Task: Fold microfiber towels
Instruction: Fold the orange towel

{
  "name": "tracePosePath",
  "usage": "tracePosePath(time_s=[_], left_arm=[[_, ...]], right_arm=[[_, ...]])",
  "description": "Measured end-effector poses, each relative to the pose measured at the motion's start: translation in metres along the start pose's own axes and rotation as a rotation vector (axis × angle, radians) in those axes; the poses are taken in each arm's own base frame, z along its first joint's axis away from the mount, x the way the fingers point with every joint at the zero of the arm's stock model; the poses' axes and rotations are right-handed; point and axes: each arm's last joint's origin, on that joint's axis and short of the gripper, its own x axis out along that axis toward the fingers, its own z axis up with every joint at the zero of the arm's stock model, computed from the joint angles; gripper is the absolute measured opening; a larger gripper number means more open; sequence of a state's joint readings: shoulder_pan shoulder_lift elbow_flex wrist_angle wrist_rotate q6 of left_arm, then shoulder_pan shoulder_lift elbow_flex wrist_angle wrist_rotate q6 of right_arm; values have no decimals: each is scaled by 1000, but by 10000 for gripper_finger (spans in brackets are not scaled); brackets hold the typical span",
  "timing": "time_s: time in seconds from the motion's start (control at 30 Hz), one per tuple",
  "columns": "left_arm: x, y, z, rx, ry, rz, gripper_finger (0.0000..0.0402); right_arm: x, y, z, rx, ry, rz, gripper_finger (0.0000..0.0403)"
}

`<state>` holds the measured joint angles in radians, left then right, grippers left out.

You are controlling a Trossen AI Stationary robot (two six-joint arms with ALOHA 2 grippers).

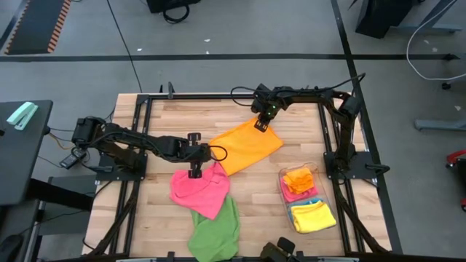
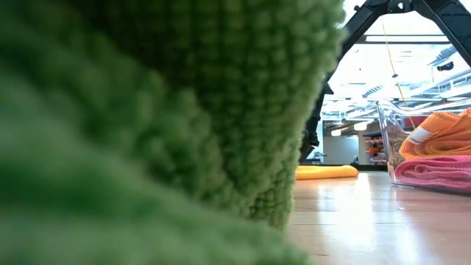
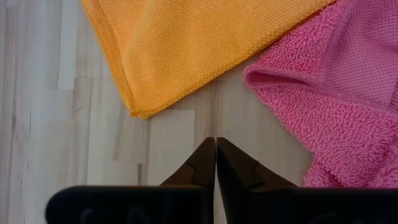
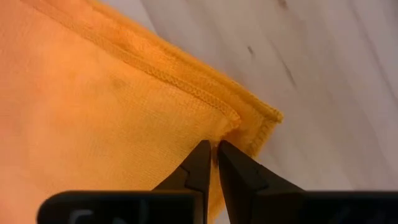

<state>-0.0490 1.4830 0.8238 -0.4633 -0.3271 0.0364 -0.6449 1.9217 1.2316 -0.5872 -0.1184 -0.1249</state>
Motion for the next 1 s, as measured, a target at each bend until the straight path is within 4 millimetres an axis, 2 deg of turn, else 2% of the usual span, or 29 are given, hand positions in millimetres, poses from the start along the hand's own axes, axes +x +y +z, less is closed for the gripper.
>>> tracePosePath(time_s=[0.17,0.5,0.77,1.0], left_arm=[[0,0,0,1,0,0,26],[0,0,0,1,-1,0,15],[0,0,0,-2,4,0,25],[0,0,0,-3,3,0,13]], right_arm=[[0,0,0,-28,0,-9,8],[-1,1,1,-24,-11,-6,4],[-19,8,2,-35,-38,-18,3],[-19,18,1,-55,-14,-32,2]])
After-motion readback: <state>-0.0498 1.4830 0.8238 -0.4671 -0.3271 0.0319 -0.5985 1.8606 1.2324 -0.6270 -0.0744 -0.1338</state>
